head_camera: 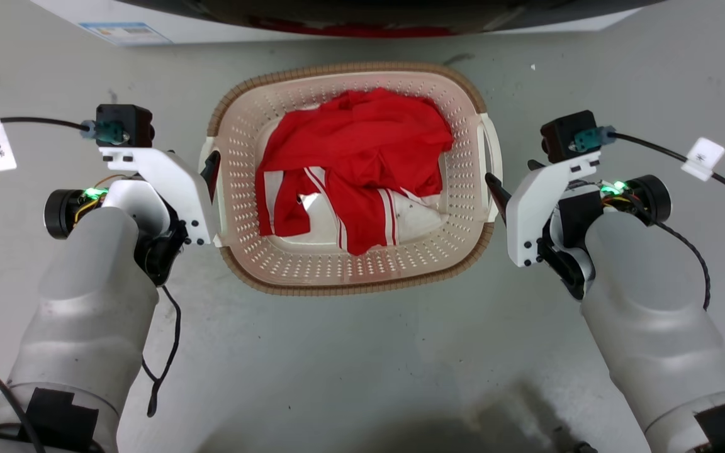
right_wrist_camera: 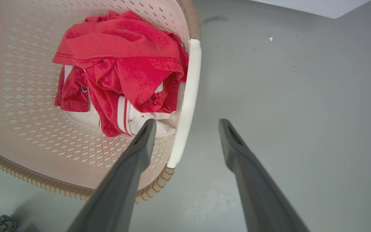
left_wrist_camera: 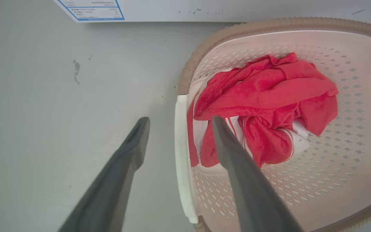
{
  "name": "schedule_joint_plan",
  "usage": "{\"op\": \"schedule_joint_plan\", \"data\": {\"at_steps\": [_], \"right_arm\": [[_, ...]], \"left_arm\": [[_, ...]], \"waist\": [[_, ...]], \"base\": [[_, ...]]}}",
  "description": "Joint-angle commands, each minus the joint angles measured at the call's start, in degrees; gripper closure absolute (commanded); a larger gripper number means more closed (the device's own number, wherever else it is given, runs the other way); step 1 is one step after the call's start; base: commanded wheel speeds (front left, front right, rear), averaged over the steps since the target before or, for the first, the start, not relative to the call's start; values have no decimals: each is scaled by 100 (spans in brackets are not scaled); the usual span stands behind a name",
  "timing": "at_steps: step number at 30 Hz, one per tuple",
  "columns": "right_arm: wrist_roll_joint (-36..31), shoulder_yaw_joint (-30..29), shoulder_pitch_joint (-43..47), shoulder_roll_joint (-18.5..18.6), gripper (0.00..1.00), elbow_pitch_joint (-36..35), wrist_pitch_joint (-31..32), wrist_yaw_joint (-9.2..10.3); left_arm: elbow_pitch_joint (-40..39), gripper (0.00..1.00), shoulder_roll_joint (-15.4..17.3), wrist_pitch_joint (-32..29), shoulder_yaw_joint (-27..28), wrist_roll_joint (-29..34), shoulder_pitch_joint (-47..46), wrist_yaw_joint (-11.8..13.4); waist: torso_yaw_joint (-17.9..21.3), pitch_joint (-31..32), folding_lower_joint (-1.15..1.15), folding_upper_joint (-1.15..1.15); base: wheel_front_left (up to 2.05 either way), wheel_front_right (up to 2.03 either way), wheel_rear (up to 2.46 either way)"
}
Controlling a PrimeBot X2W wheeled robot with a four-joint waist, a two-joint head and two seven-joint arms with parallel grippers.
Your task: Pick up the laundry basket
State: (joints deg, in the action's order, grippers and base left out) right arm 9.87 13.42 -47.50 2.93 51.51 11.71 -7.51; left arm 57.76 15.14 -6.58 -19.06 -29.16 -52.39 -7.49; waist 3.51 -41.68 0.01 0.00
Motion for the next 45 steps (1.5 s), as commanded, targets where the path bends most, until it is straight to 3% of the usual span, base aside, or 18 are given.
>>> {"op": "schedule_joint_plan", "data": {"at_steps": [1, 15, 27, 32, 34, 35, 36, 45], "right_arm": [[75, 84, -182, -11, 0, 168, 47, 4], [1005, 909, -1107, -11, 0, 1198, 650, 4], [1488, 1383, -1583, -9, 0, 1546, 843, 4], [1631, 1516, -1730, -9, 6, 1649, 896, 4], [1767, 1555, -1706, -11, 59, 1672, 962, 4], [1800, 1587, -1704, -11, 100, 1675, 991, 4], [1838, 1618, -1706, -11, 100, 1686, 1008, 4], [2133, 1831, -1679, -3, 100, 1811, 1018, 3]], "left_arm": [[58, 0, 13, -90, -92, -130, -126, 2], [323, 0, 350, -844, -1087, -940, -687, 2], [651, 0, 295, -1104, -1416, -1438, -1022, 2], [715, 0, 225, -1283, -1539, -1598, -1184, 2], [740, 0, 206, -1406, -1585, -1695, -1204, 2], [762, 55, 211, -1465, -1605, -1738, -1216, 2], [772, 100, 203, -1493, -1632, -1773, -1225, 2], [740, 100, 246, -1846, -1892, -2082, -1121, 5]], "waist": [[51, -153, -1, 0], [102, -648, -1, 0], [53, -924, -1, 0], [34, -997, -1, 0], [19, -983, -1, 0], [17, -976, -1, 0], [17, -970, -1, 0], [4, -861, -1, 0]], "base": [[0, 0, 0], [0, 0, 0], [0, 0, 0], [0, 0, 0], [0, 0, 0], [0, 0, 0], [0, 0, 0], [0, 0, 0]]}}
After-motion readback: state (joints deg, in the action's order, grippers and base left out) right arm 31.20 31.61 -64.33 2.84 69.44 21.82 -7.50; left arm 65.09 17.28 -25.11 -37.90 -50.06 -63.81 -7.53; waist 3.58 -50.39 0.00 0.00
